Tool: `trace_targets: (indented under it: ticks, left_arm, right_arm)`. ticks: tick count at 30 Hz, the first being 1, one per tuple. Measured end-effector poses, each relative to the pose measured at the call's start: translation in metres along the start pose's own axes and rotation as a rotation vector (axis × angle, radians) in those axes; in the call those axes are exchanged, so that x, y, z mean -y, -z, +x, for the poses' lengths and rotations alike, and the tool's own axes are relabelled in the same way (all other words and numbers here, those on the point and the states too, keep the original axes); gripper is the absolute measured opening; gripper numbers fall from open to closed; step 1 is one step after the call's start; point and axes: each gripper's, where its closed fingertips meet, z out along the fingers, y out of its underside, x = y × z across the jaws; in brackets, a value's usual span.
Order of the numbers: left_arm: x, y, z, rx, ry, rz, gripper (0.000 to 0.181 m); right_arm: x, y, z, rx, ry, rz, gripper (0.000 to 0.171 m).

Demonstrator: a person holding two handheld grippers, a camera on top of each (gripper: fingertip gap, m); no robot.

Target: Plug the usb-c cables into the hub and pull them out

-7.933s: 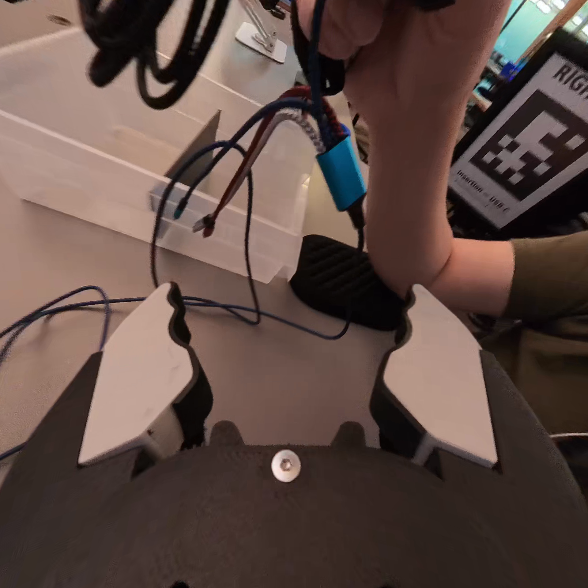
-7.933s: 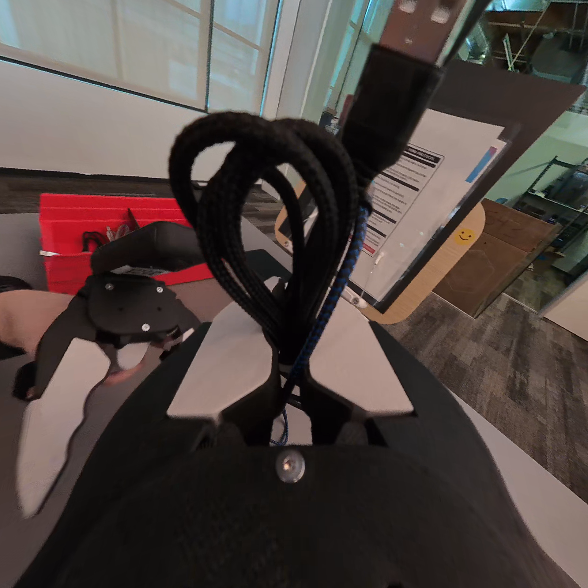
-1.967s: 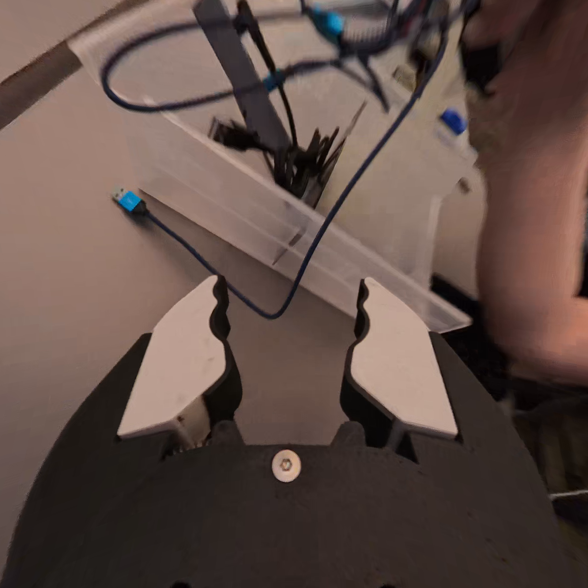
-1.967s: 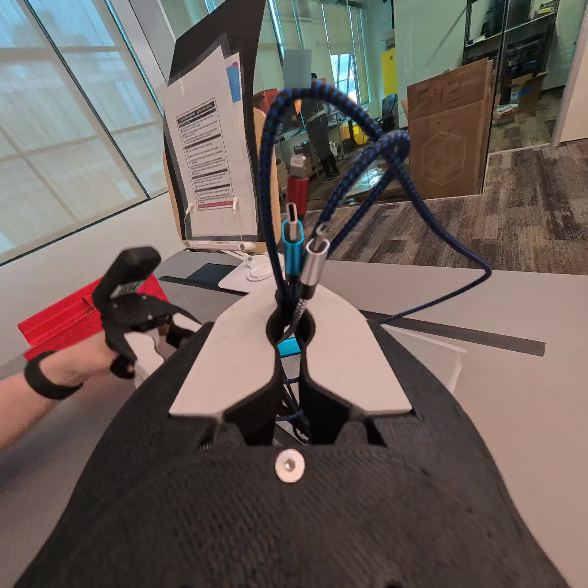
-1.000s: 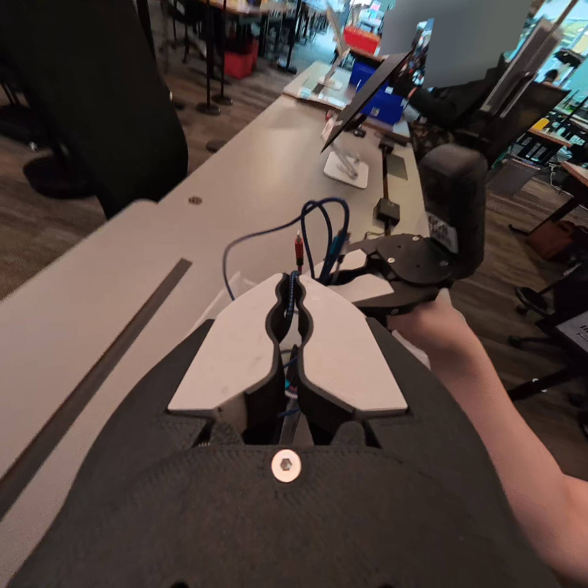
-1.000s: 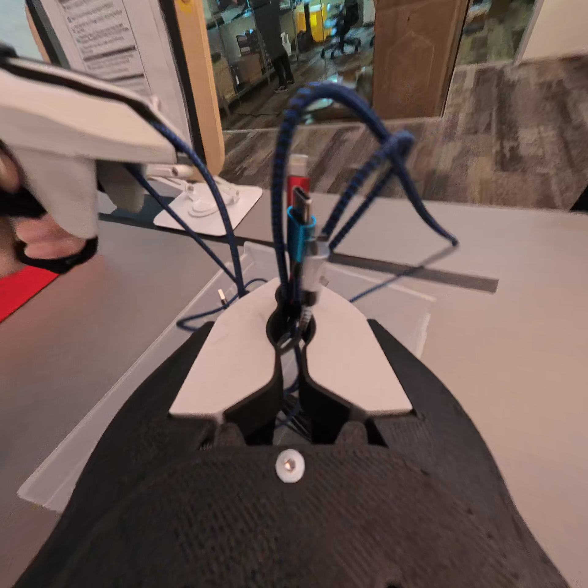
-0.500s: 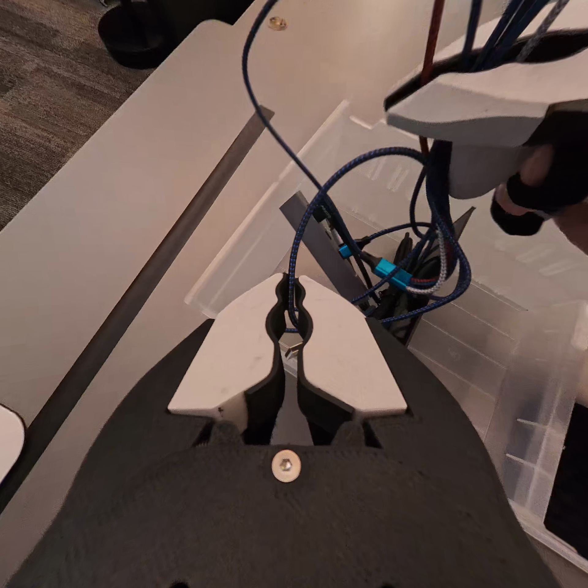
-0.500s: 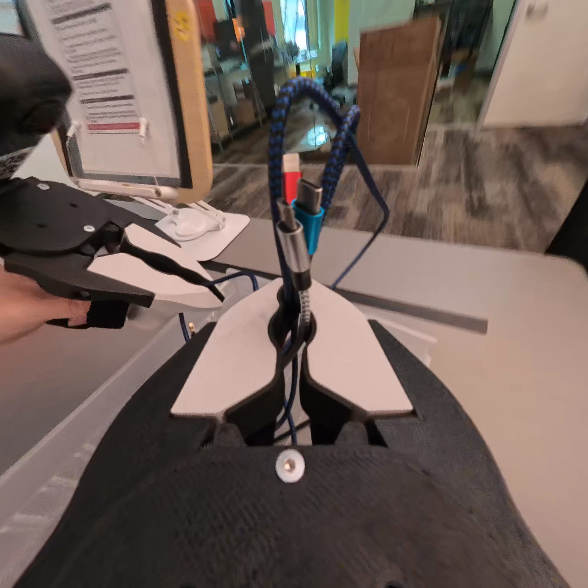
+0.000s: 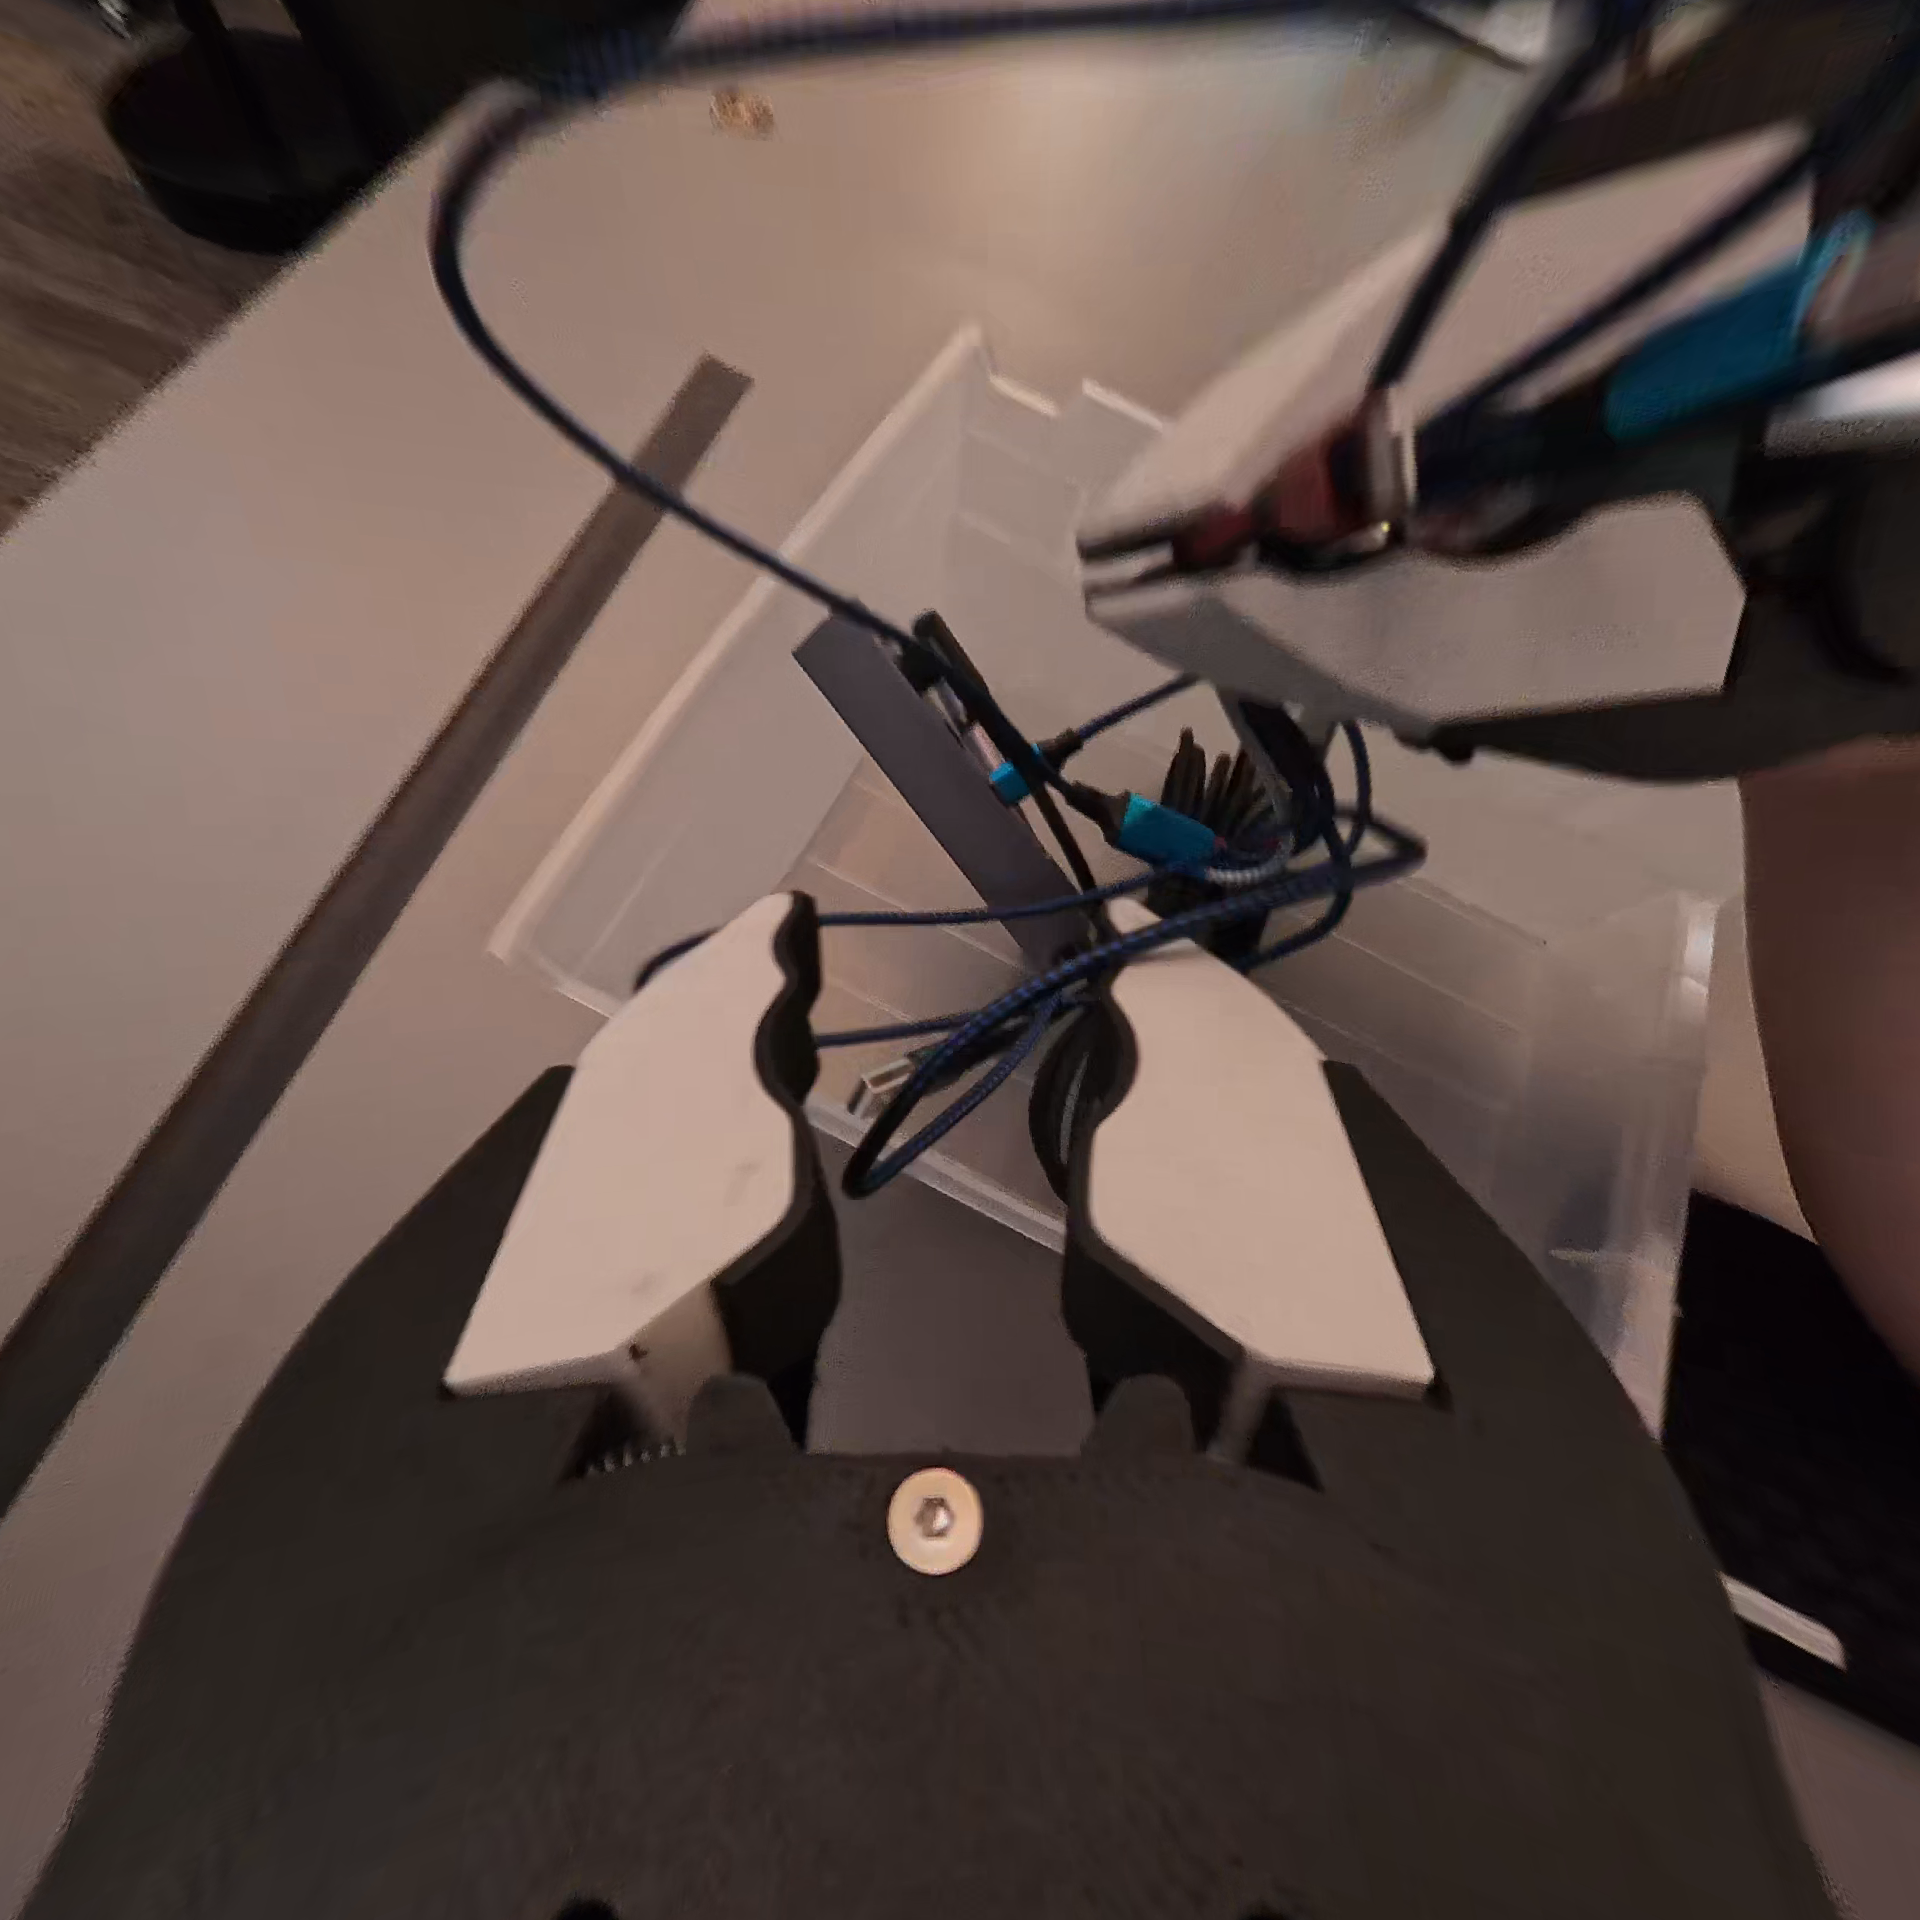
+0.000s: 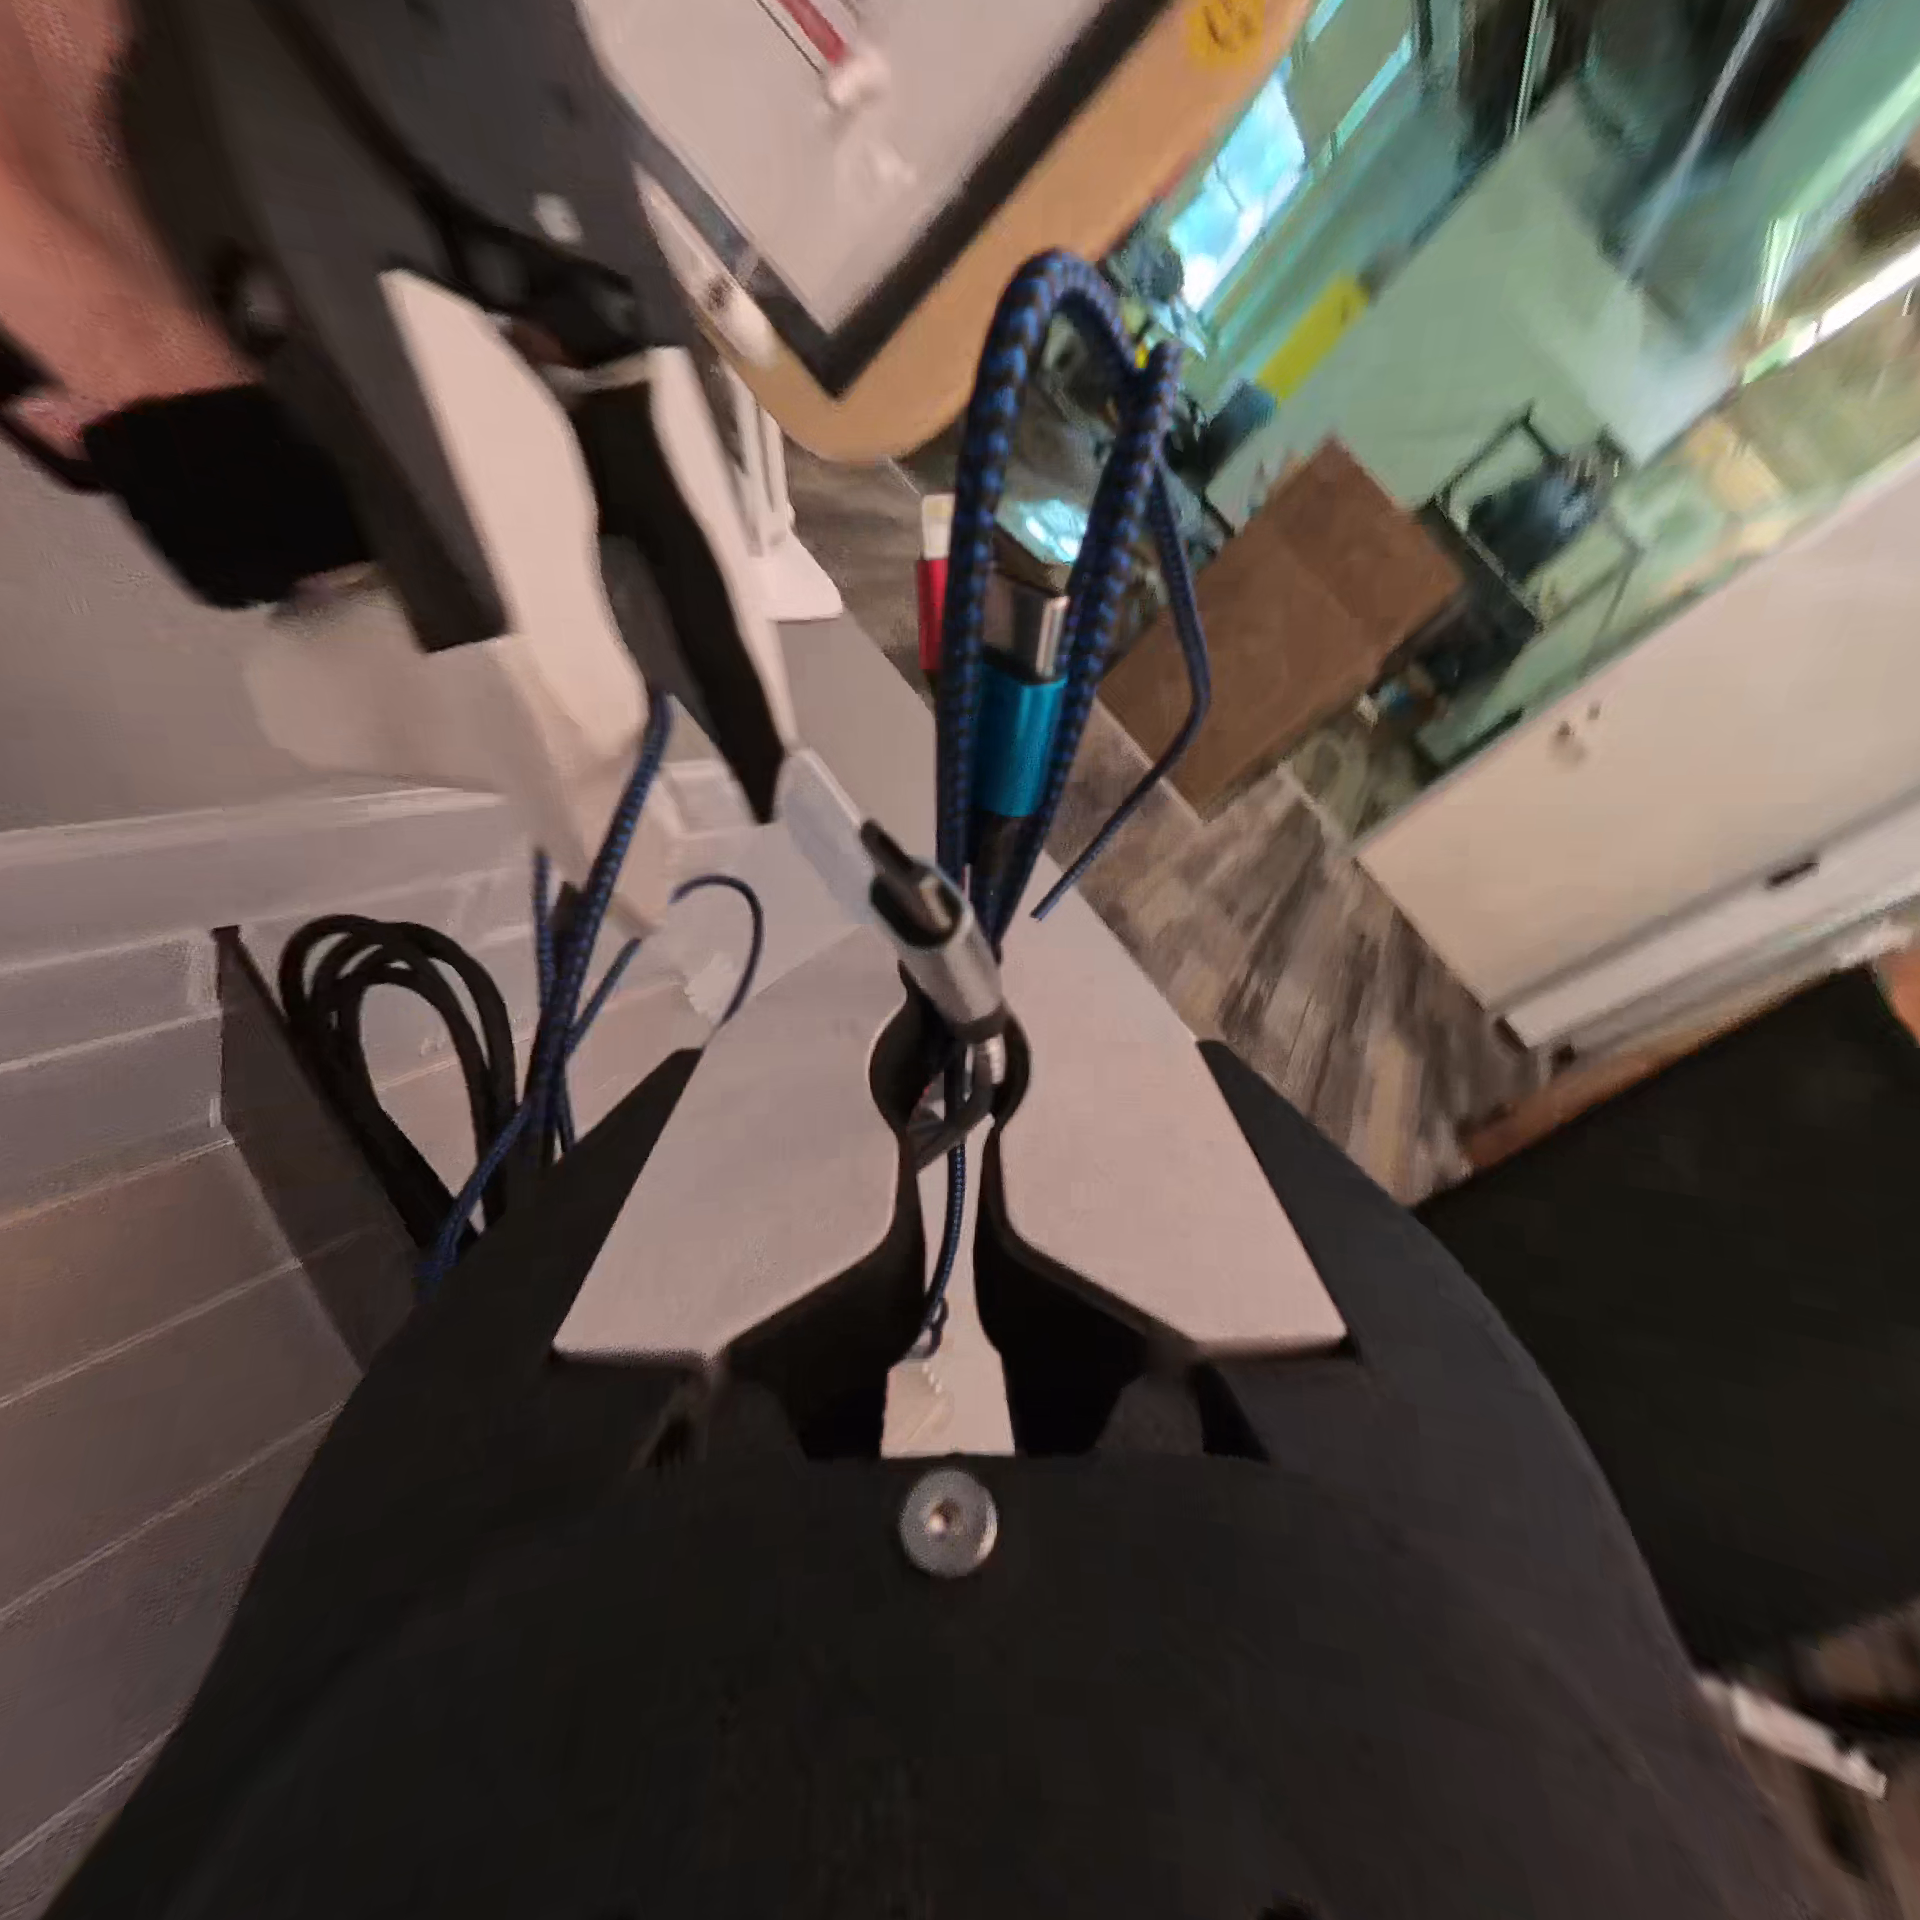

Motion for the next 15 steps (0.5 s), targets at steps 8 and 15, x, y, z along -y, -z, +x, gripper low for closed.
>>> trace_targets:
  ticks: [8, 15]
  left_arm:
    - [0.028, 0.036, -0.033, 0.268, -0.259, 0.116, 0.104]
    - [0.037, 0.053, -0.005, 0.475, -0.913, 0.137, 0.064]
  right_arm:
    - [0.022, 0.014, -0.046, 0.302, -0.039, 0.146, 0.005]
    - [0.024, 0.014, -0.077, 0.470, -0.022, 0.110, 0.004]
